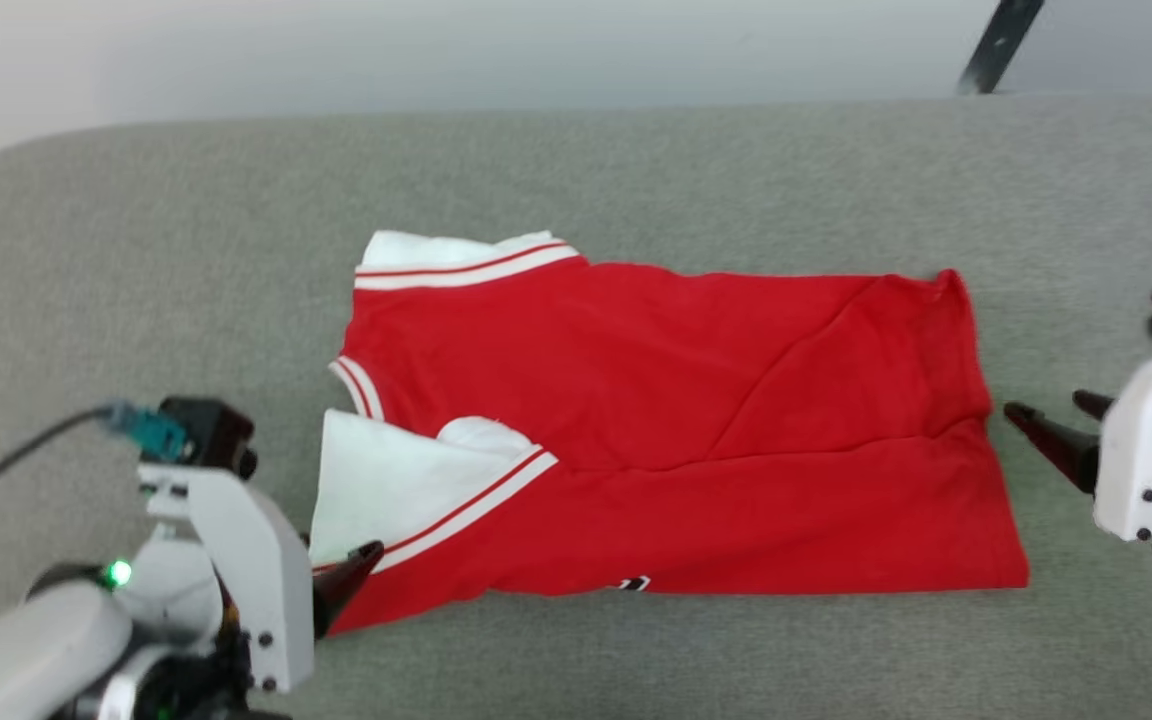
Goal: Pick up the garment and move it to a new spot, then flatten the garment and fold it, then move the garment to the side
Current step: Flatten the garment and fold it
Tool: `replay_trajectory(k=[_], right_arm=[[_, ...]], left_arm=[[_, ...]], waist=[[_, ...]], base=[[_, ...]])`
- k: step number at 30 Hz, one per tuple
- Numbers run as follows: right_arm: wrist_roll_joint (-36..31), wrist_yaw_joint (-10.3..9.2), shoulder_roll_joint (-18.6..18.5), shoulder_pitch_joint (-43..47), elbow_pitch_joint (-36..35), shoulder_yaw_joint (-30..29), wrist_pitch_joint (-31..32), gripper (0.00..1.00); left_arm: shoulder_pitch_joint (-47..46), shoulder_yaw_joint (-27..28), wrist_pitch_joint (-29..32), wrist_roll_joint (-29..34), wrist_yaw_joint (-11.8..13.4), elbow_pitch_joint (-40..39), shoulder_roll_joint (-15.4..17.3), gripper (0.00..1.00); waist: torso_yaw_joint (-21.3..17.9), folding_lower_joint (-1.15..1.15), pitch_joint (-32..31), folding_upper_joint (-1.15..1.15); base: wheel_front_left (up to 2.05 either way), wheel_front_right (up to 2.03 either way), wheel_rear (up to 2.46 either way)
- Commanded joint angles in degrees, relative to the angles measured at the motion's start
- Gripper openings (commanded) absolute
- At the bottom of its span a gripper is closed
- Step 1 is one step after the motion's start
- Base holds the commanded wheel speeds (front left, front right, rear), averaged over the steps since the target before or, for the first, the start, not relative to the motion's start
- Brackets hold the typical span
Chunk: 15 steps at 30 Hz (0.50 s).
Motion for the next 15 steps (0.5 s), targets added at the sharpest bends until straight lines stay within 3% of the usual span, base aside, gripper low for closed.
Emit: replay_trajectory(k=[1, 8, 15], right_arm=[[-0.10, -0.07, 0.60, 2.41, -2.07, -1.55, -2.76, 1.00], [-1.87, -0.07, 0.75, 11.75, -11.48, -0.07, -20.57, 1.00], [-3.17, -0.08, 2.89, 17.47, -11.74, -1.11, -34.45, 1.00]], left_arm=[[2.30, 0.55, -2.46, -0.09, -0.43, -0.05, 0.18, 1.00], [10.16, 1.91, -14.94, 1.00, -3.45, 0.28, -0.05, 1.00], [13.97, 2.38, -24.02, 3.43, -5.94, 2.18, -2.00, 1.00]], waist=[[-1.74, 0.00, -2.03, 0.00], [-3.24, 0.00, -3.97, 0.00], [-2.93, 0.00, -4.55, 0.00]], base=[[0.00, 0.00, 0.00], [0.00, 0.00, 0.00], [0.00, 0.00, 0.00]])
